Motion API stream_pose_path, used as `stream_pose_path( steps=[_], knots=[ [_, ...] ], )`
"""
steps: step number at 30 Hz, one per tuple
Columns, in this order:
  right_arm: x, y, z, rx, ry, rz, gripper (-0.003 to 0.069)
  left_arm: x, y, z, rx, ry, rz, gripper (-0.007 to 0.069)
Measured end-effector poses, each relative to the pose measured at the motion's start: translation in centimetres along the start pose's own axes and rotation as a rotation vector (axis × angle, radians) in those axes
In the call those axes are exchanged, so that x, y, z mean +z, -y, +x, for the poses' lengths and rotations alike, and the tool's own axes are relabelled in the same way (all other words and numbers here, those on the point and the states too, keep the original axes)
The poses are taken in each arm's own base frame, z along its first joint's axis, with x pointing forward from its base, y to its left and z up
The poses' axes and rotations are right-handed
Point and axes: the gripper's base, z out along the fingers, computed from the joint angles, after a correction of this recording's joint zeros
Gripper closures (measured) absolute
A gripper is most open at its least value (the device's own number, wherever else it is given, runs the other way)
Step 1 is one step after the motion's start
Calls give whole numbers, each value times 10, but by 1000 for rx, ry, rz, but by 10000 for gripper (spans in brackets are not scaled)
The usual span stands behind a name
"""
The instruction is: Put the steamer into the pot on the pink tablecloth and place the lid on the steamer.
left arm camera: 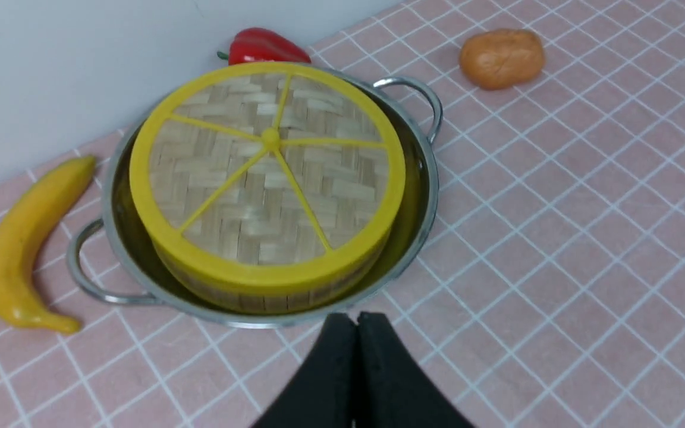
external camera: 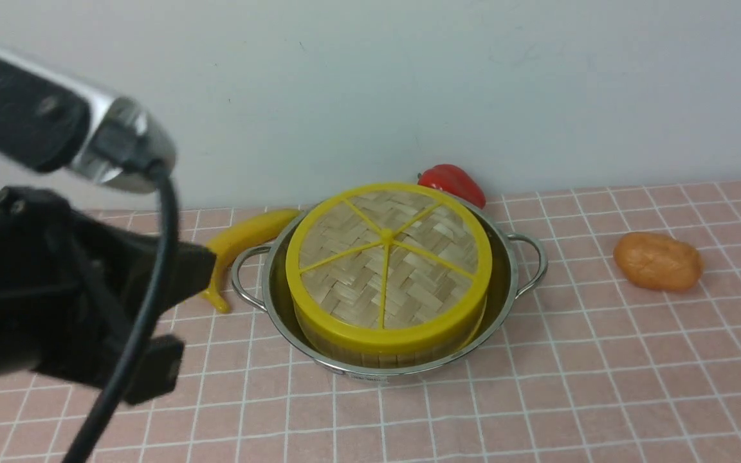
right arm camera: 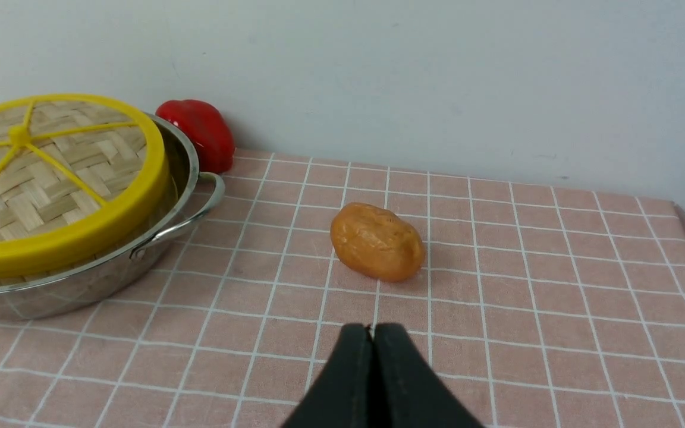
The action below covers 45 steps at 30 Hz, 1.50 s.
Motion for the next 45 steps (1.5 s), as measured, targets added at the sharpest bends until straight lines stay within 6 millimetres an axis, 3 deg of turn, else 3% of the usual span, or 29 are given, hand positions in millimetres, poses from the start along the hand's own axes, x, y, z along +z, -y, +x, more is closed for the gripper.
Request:
stream_pose_path(
  steps=[7, 17, 20, 22, 23, 28, 32, 34, 45],
  knots=[
    [0, 0, 0, 0, 0, 0, 632, -30, 1, 16, 7, 55, 2, 636],
    [0, 0, 0, 0, -1, 0, 606, -22, -11, 27, 154, 29, -124, 623],
    [0, 0, 0, 1, -1, 0, 593, -13, -21, 45, 153, 39, -203, 623],
    [0, 0, 0, 1, -1, 0, 583, -4, -30, 67, 112, 66, -270, 623],
    [0, 0, 0, 1, -1, 0, 582, -5, -29, 67, 111, 72, -270, 623],
    [0, 0, 0, 3, -2, -2, 554, 15, -43, 147, -67, 232, -441, 613],
    [0, 0, 0, 3, -2, -2, 534, 25, -44, 198, -172, 341, -543, 612],
    [0, 0, 0, 3, -2, -2, 526, 28, -43, 212, -203, 376, -580, 604],
    [0, 0, 0, 5, -4, -4, 496, 25, -42, 217, -172, 402, -612, 593]
  ],
)
